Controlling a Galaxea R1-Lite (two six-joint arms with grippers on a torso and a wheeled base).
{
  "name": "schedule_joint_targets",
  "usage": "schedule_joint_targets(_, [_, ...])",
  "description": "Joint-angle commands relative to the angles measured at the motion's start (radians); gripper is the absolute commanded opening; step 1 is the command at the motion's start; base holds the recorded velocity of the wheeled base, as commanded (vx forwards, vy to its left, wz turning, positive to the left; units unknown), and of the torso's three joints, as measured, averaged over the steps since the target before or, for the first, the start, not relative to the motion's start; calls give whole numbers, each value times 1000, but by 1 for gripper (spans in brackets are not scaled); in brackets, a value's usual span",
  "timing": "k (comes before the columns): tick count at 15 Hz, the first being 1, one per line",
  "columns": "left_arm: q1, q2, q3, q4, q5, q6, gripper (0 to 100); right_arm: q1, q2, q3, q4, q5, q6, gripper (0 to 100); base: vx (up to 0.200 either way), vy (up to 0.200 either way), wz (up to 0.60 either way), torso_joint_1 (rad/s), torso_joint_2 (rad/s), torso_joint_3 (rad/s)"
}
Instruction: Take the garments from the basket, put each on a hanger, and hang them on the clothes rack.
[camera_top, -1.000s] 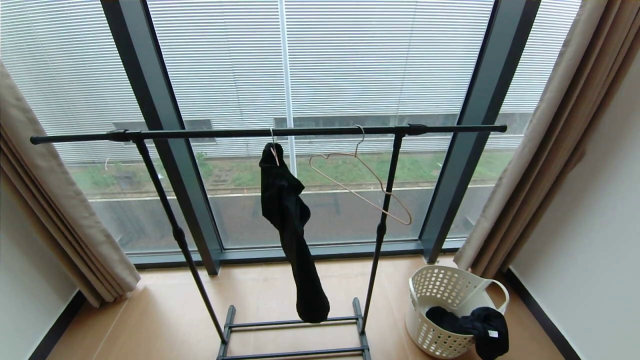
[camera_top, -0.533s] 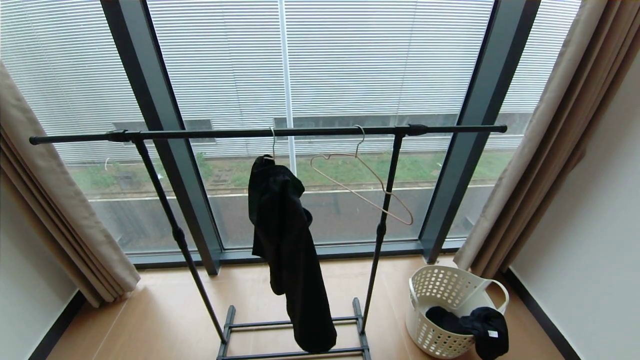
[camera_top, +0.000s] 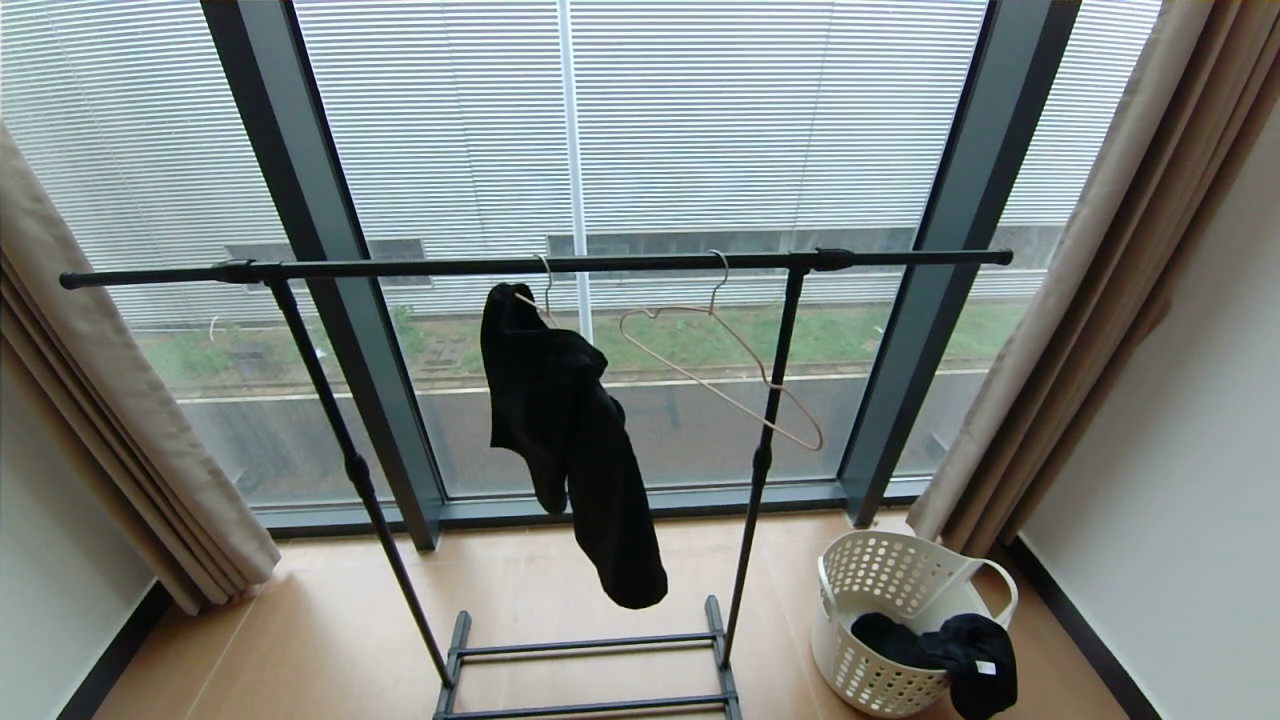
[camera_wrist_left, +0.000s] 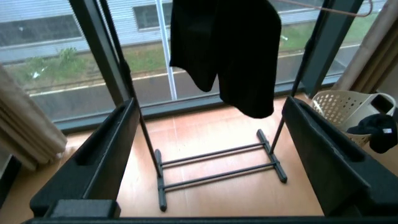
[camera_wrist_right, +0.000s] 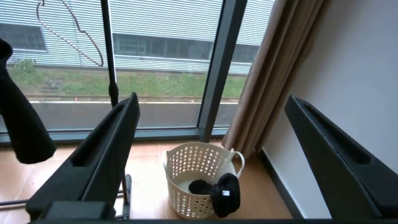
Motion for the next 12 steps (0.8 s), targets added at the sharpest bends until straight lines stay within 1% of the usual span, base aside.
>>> schedule_joint_targets(1, [-1, -7, 30, -15, -4, -5, 100, 0, 0, 0, 4, 1, 3, 100, 0, 0, 0, 0, 0, 0])
schedule_joint_targets(3, [-1, -7, 30, -15, -5, -12, 100, -1, 0, 0, 9, 9, 18, 100, 0, 0, 0, 0, 0, 0])
schedule_joint_targets(5, [-1, -7, 30, -15, -7, -26, 100, -1, 0, 0, 18, 94, 20, 100, 0, 0, 0, -47, 104, 60])
schedule_joint_targets(6, [-1, -7, 30, -15, -4, -26, 100, 0, 0, 0, 22, 105, 20, 100, 0, 0, 0, -124, 276, 149])
schedule_joint_targets(9, [-1, -7, 30, -15, -4, -26, 100, 0, 0, 0, 24, 110, 24, 100, 0, 0, 0, -142, 320, 163])
schedule_joint_targets(11, [-1, -7, 30, -15, -4, -26, 100, 0, 0, 0, 33, 110, 78, 100, 0, 0, 0, -149, 332, 176])
schedule_joint_targets(12, [-1, -7, 28, -15, -4, -25, 100, 0, 0, 0, 39, 108, 86, 100, 0, 0, 0, -154, 325, 188])
